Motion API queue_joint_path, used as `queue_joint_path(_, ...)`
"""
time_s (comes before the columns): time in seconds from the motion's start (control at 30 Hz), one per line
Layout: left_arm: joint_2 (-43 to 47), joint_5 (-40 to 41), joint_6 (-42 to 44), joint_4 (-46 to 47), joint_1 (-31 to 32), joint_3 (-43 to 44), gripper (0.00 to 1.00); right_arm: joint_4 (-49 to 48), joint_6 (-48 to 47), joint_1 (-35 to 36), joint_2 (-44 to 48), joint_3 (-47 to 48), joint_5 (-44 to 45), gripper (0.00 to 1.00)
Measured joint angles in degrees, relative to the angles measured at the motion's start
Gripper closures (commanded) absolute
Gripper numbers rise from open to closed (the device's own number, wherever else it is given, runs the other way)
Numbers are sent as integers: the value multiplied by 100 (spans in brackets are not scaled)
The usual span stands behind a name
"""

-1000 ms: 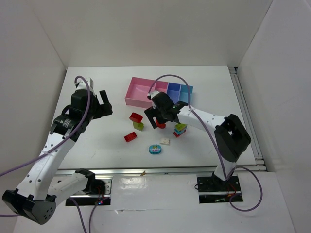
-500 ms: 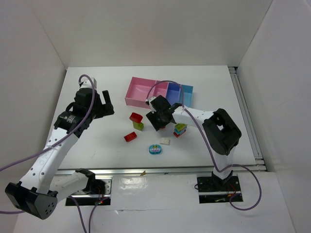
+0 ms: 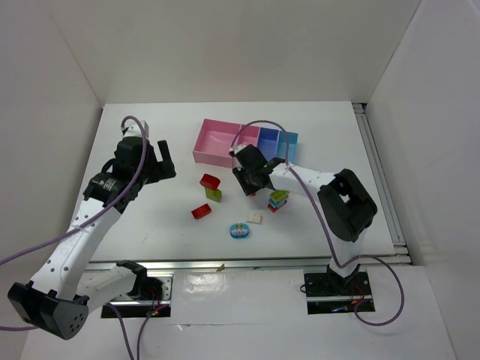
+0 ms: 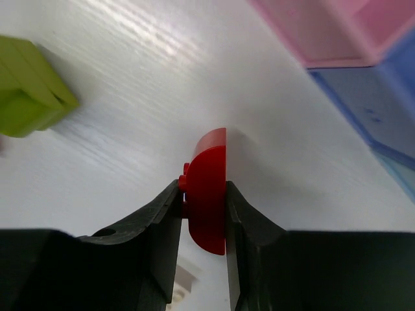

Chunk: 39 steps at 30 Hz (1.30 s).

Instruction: Sort the legos into containers by color

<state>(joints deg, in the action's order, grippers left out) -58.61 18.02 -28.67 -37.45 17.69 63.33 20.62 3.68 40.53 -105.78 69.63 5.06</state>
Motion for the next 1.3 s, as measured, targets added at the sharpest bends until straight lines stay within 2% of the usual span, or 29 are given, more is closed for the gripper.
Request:
queue_joint_path(0.13,31,133,-20,-2,0,0,0,-15,262,-94,750,-2,291,80)
queue_joint_path(0.3,52,219,-28,-9,0,0,0,-118,671,-535,1486,142,599,80)
queue_joint_path(0.6,-142,-74,-26,-15,0,0,0,-219,1530,-1510,1482,234,909,80)
queue_joint_path(0.83,-361,-446,-28,-57,0,7,0,-313,1764,-1998,866,452,929,77)
queue_joint_path(0.9,-538,-560,-28,-140,0,35,0,-317,1775,-2031,697,522,940,74)
queue_joint_path(1.0,-811,-702,-94,-243,0,76,0,-308,1773,-2070,535,614,953,62)
queue_joint_path(1.07,-872,-761,-188,-304,0,76,0,-306,1777,-2100,420,737,955,46)
queue_joint_path(1.1,-874,-785,-212,-326,0,76,0,-306,1775,-2122,358,811,955,34)
queue_joint_path(1.17,-868,-837,-291,-332,0,79,0,-299,1751,-2166,264,951,960,29)
queue_joint_path(1.3,-870,-935,-328,-337,0,79,1,-297,1705,-2194,245,1075,964,29)
